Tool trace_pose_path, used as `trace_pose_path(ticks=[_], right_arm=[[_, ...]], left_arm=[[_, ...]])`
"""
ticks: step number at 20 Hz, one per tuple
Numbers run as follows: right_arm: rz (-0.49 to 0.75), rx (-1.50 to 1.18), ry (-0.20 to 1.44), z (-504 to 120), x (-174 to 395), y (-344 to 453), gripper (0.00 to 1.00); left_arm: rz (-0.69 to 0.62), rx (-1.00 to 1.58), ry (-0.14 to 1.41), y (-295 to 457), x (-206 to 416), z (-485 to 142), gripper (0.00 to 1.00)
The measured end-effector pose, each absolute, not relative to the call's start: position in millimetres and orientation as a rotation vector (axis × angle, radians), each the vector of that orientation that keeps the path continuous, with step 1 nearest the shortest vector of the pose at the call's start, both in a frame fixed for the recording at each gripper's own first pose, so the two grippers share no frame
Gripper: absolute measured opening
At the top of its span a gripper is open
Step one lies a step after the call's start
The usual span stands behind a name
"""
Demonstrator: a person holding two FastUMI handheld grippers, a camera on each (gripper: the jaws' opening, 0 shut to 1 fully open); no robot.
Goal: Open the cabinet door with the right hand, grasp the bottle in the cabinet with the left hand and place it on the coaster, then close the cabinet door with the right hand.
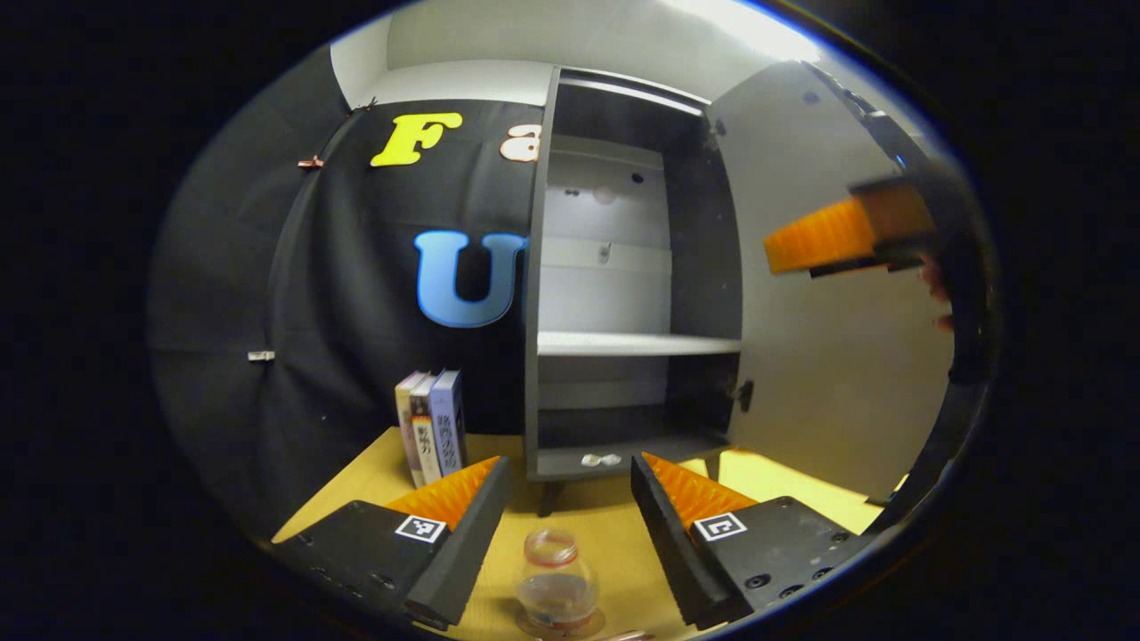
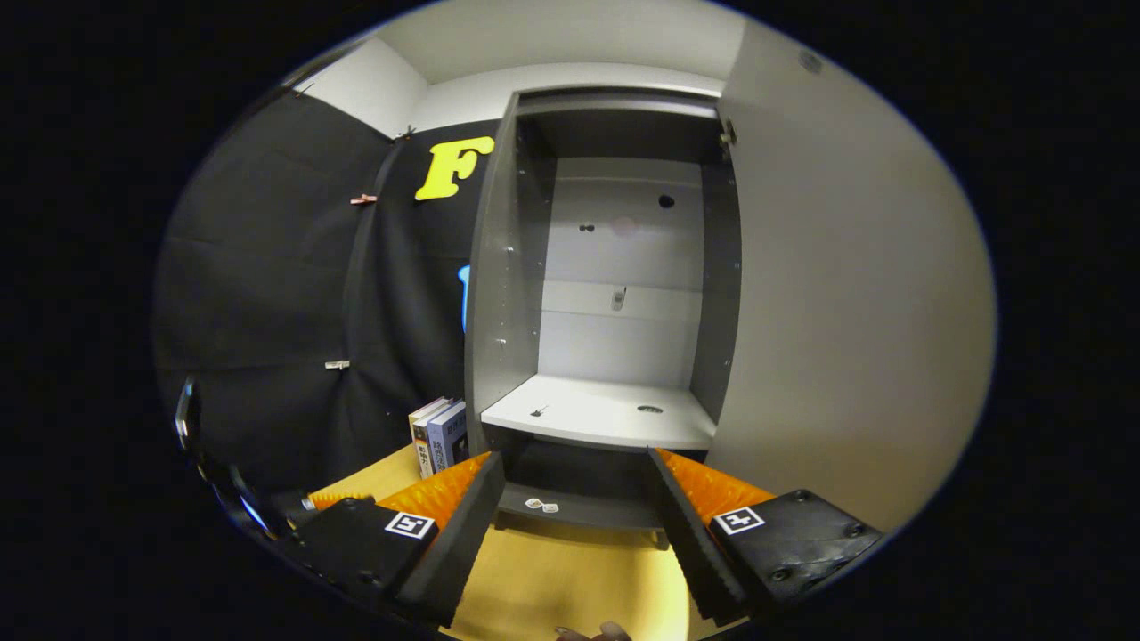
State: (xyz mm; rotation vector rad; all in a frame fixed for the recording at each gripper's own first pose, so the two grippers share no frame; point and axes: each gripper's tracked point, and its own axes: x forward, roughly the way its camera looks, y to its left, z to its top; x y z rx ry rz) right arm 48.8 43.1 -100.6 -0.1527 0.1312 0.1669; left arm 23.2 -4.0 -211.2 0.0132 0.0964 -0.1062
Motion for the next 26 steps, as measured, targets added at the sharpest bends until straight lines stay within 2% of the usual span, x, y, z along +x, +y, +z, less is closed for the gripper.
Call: trace_pose_path(ticks=[4,8,9,10,12,13,15,17,18,20,24,26], right_arm=[[0.164,-0.041,0.148,-57.3,-14.0,22.9,0.98],[0.046,0.012,0.163,-45.1,-75.9,-23.3,1.00],[0.005,0.017,0.159,-42.6,-90.0,-37.2,1.00],[-0.030,0.020,0.149,-38.4,-100.0,-50.0,0.94],[-0.122,-0.013,0.122,-28.4,-120.2,-84.2,0.98],[-0.162,-0.047,0.095,-19.3,-127.0,-103.2,0.94],[-0.204,-0.074,0.037,2.3,-129.6,-134.6,0.97],[-0.198,-0.044,0.003,15.6,-121.0,-155.5,1.00],[-0.187,-0.023,-0.004,19.9,-111.8,-165.4,0.97],[-0.153,0.027,-0.005,20.1,-92.2,-183.4,0.97],[-0.048,0.060,0.008,11.6,-65.0,-191.8,1.00],[0.014,0.055,0.022,8.3,-59.8,-188.4,0.98]], left_arm=[[-0.275,-0.004,0.070,-28.0,23.3,-126.1,0.86],[-0.397,0.014,0.045,-46.9,29.7,-70.0,0.85],[-0.419,0.011,0.042,-51.9,29.7,-64.8,0.85],[-0.442,0.006,0.050,-57.5,30.1,-61.0,0.85],[-0.471,-0.008,0.083,-70.0,36.7,-59.9,0.86],[-0.491,-0.013,0.105,-77.8,38.5,-60.9,0.86],[-0.501,-0.004,0.135,-86.7,42.6,-64.9,0.85],[-0.496,0.006,0.169,-93.3,47.1,-72.4,0.85],[-0.493,-0.003,0.190,-97.3,47.0,-76.8,0.85],[-0.469,-0.040,0.214,-101.2,46.2,-79.7,0.86],[-0.341,-0.039,0.194,-92.7,56.8,-74.4,0.85],[-0.294,-0.042,0.193,-92.0,59.6,-76.7,0.87]])
